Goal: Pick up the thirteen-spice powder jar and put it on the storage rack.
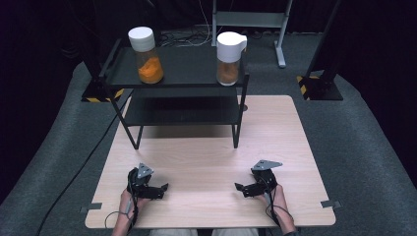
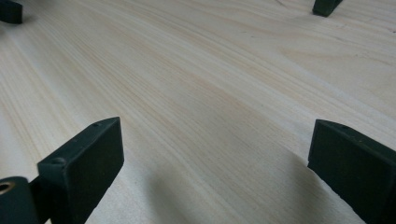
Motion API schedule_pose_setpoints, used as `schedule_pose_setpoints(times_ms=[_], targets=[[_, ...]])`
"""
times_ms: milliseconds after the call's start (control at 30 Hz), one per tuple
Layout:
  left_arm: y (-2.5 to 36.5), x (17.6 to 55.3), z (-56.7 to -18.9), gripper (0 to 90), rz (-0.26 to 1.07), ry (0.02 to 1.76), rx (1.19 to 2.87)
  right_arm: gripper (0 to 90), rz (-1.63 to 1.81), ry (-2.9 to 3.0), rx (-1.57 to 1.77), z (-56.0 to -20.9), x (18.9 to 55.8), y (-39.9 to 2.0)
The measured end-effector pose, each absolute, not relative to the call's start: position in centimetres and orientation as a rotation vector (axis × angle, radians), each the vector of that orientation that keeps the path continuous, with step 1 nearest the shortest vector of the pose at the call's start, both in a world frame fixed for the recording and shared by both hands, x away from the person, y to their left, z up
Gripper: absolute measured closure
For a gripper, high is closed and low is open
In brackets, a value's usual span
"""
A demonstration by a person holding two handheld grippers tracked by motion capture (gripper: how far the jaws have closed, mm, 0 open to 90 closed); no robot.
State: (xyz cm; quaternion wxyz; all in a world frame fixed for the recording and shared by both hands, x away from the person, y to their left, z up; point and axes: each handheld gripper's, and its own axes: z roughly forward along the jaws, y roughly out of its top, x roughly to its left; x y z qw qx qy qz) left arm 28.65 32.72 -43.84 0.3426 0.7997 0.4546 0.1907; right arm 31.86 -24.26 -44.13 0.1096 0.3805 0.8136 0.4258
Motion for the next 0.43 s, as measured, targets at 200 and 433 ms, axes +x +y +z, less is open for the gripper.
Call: schedule_pose_setpoints(times_ms=[200,433], targets=[[32.71,28.65,-43.84,0.5,0.496,1.182,2.079,2.3,1.278,2.364,1.105,-44.45,31.36,-24.48],[32.71,28.64,-43.84,0.5,0.496,1.182,2.079,2.2,1.315,2.336,1.103,-44.76,30.98,-24.90]])
